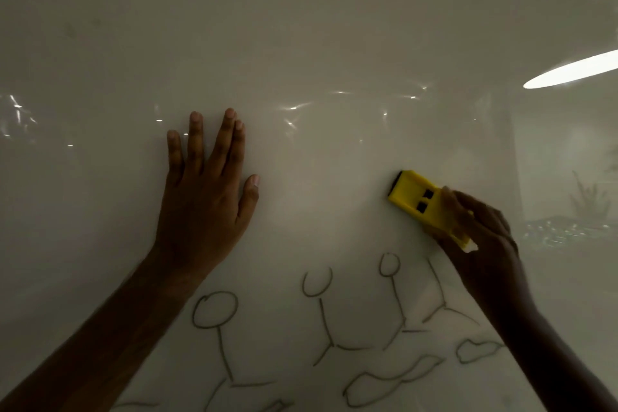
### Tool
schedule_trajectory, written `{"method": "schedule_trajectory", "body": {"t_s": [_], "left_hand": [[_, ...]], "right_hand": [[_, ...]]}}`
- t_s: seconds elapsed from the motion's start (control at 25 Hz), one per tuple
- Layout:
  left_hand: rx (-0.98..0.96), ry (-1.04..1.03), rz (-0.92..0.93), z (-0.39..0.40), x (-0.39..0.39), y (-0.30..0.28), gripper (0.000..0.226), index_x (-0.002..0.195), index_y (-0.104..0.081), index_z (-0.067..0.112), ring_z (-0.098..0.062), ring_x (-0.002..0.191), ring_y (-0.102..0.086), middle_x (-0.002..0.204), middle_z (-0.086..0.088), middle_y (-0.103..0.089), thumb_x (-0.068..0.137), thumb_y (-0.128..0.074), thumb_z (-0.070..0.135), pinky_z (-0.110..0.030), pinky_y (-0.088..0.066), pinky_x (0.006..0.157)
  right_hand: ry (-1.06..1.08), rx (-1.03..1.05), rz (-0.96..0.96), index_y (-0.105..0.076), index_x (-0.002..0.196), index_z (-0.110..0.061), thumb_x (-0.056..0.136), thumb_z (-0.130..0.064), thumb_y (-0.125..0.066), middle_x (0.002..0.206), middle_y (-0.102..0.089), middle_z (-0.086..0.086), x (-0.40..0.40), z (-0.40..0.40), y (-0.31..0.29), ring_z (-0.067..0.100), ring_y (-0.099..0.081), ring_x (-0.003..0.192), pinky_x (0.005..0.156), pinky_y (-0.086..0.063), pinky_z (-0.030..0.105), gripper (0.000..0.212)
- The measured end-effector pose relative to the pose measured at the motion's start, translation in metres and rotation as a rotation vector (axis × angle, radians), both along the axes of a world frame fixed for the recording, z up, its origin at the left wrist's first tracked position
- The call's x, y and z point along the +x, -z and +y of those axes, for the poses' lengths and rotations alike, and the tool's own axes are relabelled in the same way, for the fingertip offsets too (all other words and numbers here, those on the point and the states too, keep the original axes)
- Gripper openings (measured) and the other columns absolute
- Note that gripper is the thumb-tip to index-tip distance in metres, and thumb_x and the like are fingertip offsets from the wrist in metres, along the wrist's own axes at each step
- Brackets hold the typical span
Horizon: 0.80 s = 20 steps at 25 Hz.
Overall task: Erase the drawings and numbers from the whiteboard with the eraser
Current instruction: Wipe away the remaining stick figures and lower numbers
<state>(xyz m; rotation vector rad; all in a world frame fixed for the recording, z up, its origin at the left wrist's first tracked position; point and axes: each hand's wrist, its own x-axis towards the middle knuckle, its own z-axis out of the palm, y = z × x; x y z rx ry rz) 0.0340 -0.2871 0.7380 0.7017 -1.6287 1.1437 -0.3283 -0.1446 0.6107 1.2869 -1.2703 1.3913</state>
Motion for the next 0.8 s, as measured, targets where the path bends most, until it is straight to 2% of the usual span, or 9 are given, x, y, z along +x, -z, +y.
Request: {"method": "schedule_trajectory", "body": {"t_s": [0.08, 0.2, 0.24, 0.32, 0.4, 0.48, 0.6, 0.72, 0.8], "left_hand": [[0.008, 0.005, -0.008, 0.0, -0.001, 0.001, 0.074, 0.171, -0.019, 0.002, -0.052, 0.164, -0.011, 0.181, -0.014, -0.015, 0.111, -0.033, 0.042, -0.065, -0.004, 0.134], [0.007, 0.008, -0.016, 0.001, 0.001, -0.001, 0.074, 0.171, -0.021, 0.001, -0.052, 0.164, -0.012, 0.181, -0.014, -0.016, 0.11, -0.034, 0.041, -0.066, -0.004, 0.133], [0.005, 0.007, -0.016, 0.001, 0.001, -0.001, 0.074, 0.171, -0.021, 0.001, -0.052, 0.164, -0.011, 0.181, -0.014, -0.015, 0.11, -0.035, 0.041, -0.066, -0.004, 0.133], [0.013, 0.009, -0.02, 0.001, 0.001, -0.001, 0.074, 0.171, -0.02, 0.001, -0.052, 0.164, -0.011, 0.181, -0.014, -0.015, 0.11, -0.035, 0.041, -0.066, -0.003, 0.133], [0.013, 0.009, -0.014, 0.001, -0.002, 0.001, 0.074, 0.171, -0.019, 0.002, -0.052, 0.164, -0.01, 0.181, -0.014, -0.014, 0.11, -0.035, 0.041, -0.065, -0.002, 0.133], [0.009, 0.004, -0.011, 0.001, -0.004, 0.003, 0.074, 0.172, -0.019, 0.003, -0.052, 0.165, -0.01, 0.182, -0.014, -0.014, 0.11, -0.034, 0.04, -0.065, -0.001, 0.133], [0.006, 0.009, -0.014, 0.001, -0.004, 0.003, 0.074, 0.172, -0.018, 0.003, -0.052, 0.165, -0.01, 0.182, -0.013, -0.014, 0.11, -0.035, 0.04, -0.064, 0.0, 0.134], [0.001, 0.013, -0.029, 0.0, -0.002, 0.003, 0.074, 0.172, -0.017, 0.003, -0.05, 0.165, -0.009, 0.182, -0.013, -0.013, 0.11, -0.035, 0.041, -0.063, -0.001, 0.134], [-0.003, 0.011, -0.048, 0.0, 0.0, 0.004, 0.074, 0.172, -0.017, 0.003, -0.049, 0.165, -0.009, 0.182, -0.013, -0.013, 0.111, -0.034, 0.041, -0.063, -0.002, 0.134]], "right_hand": [[-0.011, 0.043, 0.116, -0.058, 0.146, -0.014, 0.096, -0.033, -0.073, 0.147, -0.058, 0.0, 0.005, 0.0, 0.03, 0.02, -0.054, 0.131, 0.105, -0.049, 0.045, 0.056], [-0.009, 0.139, 0.199, -0.058, 0.145, -0.015, 0.1, -0.049, -0.056, 0.147, -0.058, -0.005, -0.006, 0.01, 0.073, 0.014, -0.052, 0.133, 0.105, -0.048, 0.044, 0.056], [-0.006, 0.155, 0.179, -0.058, 0.146, -0.016, 0.101, -0.051, -0.055, 0.147, -0.057, -0.006, -0.011, 0.015, 0.078, 0.016, -0.054, 0.132, 0.105, -0.048, 0.044, 0.056], [0.0, 0.121, 0.051, -0.058, 0.146, -0.018, 0.098, -0.041, -0.067, 0.145, -0.058, -0.007, -0.015, 0.019, 0.074, 0.018, -0.057, 0.129, 0.103, -0.05, 0.045, 0.054], [0.0, 0.05, -0.09, -0.058, 0.145, -0.02, 0.09, -0.027, -0.081, 0.139, -0.058, -0.009, -0.008, 0.017, 0.053, 0.011, -0.053, 0.126, 0.102, -0.048, 0.038, 0.06], [-0.033, 0.005, -0.137, -0.06, 0.144, -0.019, 0.084, -0.03, -0.079, 0.137, -0.059, -0.01, 0.009, 0.009, 0.031, 0.009, -0.051, 0.123, 0.102, -0.044, 0.031, 0.063], [-0.036, 0.041, 0.03, -0.062, 0.143, -0.021, 0.093, -0.035, -0.078, 0.141, -0.063, -0.005, 0.041, -0.006, 0.039, 0.017, -0.058, 0.125, 0.104, -0.046, 0.036, 0.054], [0.011, 0.112, 0.274, -0.061, 0.143, -0.02, 0.1, -0.042, -0.065, 0.146, -0.061, -0.006, 0.043, -0.005, 0.079, 0.018, -0.06, 0.127, 0.102, -0.048, 0.038, 0.049], [0.052, 0.128, 0.303, -0.062, 0.143, -0.017, 0.104, -0.046, -0.057, 0.147, -0.058, -0.008, 0.024, 0.005, 0.093, 0.021, -0.061, 0.126, 0.102, -0.048, 0.037, 0.048]]}}
